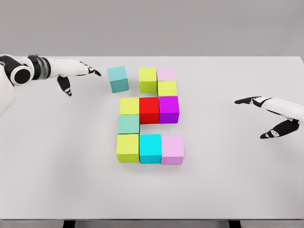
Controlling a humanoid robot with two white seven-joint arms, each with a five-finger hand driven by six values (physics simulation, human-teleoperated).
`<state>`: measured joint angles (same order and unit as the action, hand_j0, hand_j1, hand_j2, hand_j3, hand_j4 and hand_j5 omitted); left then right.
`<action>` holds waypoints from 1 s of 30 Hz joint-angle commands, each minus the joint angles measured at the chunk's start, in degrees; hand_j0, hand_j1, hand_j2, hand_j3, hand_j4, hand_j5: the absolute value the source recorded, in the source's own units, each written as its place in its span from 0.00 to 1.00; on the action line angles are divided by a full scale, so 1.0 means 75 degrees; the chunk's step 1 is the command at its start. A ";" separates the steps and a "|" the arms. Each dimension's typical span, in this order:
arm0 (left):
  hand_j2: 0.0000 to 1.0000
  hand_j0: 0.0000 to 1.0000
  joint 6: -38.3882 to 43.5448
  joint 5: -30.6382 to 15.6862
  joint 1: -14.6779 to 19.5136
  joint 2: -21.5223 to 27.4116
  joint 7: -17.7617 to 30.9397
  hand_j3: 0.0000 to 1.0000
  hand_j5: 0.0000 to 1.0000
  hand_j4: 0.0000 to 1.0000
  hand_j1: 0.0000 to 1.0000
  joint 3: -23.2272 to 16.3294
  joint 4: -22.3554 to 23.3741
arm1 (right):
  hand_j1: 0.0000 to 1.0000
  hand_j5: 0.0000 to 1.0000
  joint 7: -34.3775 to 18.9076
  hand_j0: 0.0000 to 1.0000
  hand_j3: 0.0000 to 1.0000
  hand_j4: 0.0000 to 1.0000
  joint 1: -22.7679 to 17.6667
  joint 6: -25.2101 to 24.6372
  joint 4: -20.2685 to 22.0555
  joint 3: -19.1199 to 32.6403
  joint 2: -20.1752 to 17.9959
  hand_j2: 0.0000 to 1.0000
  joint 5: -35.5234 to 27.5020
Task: Assemble the squares on the desktop into the number 2
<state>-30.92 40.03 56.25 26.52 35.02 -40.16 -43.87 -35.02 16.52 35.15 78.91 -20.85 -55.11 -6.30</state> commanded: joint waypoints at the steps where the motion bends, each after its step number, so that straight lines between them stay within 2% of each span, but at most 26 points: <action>1: 1.00 1.00 0.0056 0.0018 0.0023 -0.0149 -0.0003 1.00 1.00 1.00 1.00 0.0011 0.0154 | 1.00 1.00 0.0003 1.00 1.00 1.00 0.0000 -0.0020 -0.0009 0.0002 -0.0011 1.00 -0.0062; 30: 1.00 1.00 0.0080 0.0217 0.0106 -0.0630 -0.0003 1.00 1.00 1.00 1.00 -0.0001 0.0248 | 1.00 1.00 0.0003 1.00 1.00 1.00 0.0129 -0.0020 -0.0021 0.0002 0.0165 1.00 0.0160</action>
<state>-30.49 41.81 57.04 21.91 35.02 -40.30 -42.00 -35.02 17.49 35.15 78.72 -20.85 -53.76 -4.63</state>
